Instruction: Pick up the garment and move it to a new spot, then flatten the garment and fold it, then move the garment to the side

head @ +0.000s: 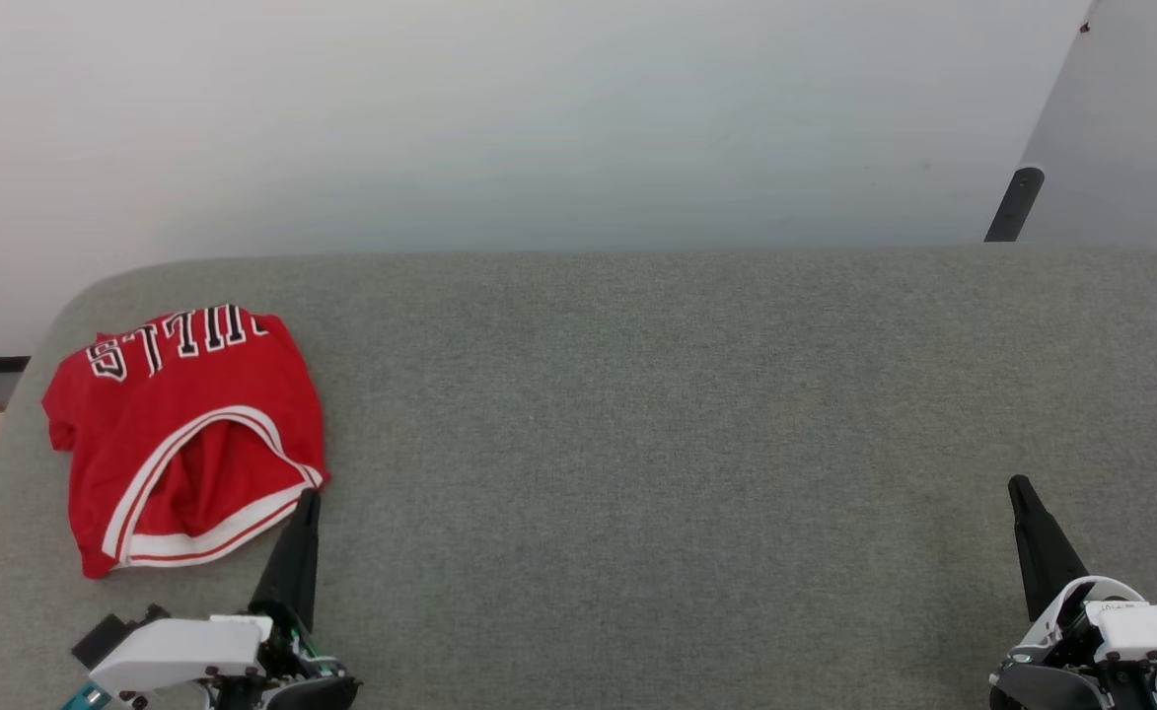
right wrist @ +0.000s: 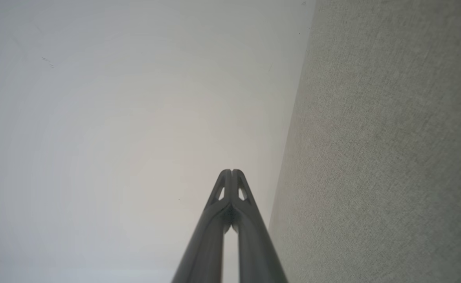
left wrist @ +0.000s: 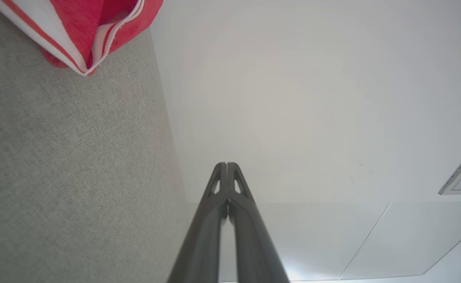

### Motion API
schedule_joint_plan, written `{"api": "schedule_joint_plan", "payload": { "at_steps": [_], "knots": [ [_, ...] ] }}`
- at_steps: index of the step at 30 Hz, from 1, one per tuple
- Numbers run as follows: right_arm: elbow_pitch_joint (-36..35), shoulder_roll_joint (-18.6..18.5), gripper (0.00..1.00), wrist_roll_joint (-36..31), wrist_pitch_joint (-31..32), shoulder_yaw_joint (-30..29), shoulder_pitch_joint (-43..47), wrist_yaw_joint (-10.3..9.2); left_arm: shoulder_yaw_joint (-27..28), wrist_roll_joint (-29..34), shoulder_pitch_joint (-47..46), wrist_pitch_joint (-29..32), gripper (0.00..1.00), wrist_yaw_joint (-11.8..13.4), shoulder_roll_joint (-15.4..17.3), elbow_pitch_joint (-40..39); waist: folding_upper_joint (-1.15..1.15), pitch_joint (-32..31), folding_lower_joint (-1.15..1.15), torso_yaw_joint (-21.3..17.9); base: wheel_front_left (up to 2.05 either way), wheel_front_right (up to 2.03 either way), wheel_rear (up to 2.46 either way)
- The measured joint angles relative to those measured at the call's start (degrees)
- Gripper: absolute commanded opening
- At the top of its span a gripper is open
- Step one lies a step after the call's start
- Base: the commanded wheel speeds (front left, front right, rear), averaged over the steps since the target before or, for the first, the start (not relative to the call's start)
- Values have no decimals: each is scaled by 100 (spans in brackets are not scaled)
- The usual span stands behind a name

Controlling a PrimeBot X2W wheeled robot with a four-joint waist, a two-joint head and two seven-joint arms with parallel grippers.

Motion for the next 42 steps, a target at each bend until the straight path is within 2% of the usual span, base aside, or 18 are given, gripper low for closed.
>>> {"api": "schedule_joint_plan", "payload": {
  "at_steps": [3,4,11,17,24,31,42],
  "knots": [
    [0,0,0,0,0,0,0,0,1,0,0,0,0,0,0,-1,0,0,0,0,0,0,0],
    [16,2,100,-1,-1,-1,4,0,-2,0,11,0,100,0,-3,16,0,0,0,0,0,0,0],
    [288,44,100,-2,-65,36,176,-4,-11,5,222,-12,100,0,-32,254,0,1,0,1,0,0,0],
    [414,43,100,-87,-244,186,-65,-4,-25,160,110,-115,100,0,149,233,0,7,0,6,0,0,0],
    [545,21,100,-610,-410,307,-296,-4,-213,595,24,-374,100,0,434,198,0,14,0,9,0,0,0],
    [633,18,100,-1717,-608,431,-512,-4,-364,1571,-116,-610,100,1,708,257,0,23,0,14,0,0,0],
    [904,22,100,-3243,-844,626,-706,-4,-382,3015,-137,-845,100,5,845,259,0,9,0,0,0,0,0]
  ]
}}
